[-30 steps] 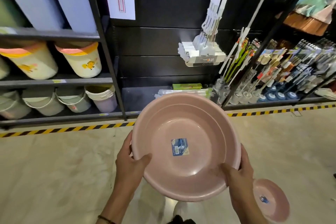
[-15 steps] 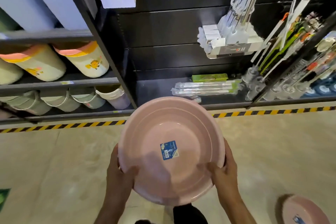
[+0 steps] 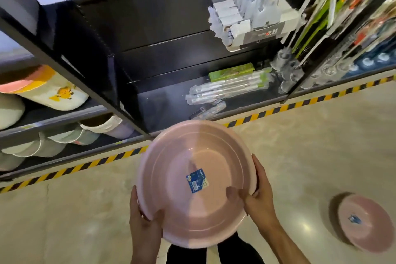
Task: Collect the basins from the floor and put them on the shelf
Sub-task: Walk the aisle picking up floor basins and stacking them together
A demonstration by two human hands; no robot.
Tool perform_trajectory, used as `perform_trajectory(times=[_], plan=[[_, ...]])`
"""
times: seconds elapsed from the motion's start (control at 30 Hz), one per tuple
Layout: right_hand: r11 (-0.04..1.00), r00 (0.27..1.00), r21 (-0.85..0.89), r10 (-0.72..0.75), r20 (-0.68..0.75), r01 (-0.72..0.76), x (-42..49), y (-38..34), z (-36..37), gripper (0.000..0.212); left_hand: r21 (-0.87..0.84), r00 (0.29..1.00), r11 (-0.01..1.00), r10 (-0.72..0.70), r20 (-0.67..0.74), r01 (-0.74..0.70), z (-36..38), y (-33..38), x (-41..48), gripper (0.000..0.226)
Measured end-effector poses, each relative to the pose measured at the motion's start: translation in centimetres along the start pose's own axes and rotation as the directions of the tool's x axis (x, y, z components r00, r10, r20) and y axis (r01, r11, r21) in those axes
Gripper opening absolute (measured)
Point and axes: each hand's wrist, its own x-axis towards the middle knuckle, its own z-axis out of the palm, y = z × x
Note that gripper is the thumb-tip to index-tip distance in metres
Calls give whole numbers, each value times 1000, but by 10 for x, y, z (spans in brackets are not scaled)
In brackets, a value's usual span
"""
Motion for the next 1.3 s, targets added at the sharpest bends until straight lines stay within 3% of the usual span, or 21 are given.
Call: perform_trajectory(times=[0.23,0.47,0.6,0.83,1.07,1.3], plan=[[998,986,22,68,-153,-66,34,46,35,101,6,997,999,-45,66,44,21,-46,79,109],[991,965,-25,124,-232,-134,94,154,59,87,-15,994,998,-52,93,53,68,-143,156,106],[982,964,-60,162,-211,-178,137,229,68,82,-17,986,992,-124,113,127,100,-215,194,91],[975,977,-123,167,-136,-183,205,340,69,89,53,969,974,-225,100,221,152,-323,239,101],[973,986,-161,161,-50,-167,261,457,72,80,55,973,976,-215,78,211,193,-430,288,90],[979,998,-194,65,-4,-64,293,511,101,78,34,982,982,-186,-11,187,195,-486,328,95]])
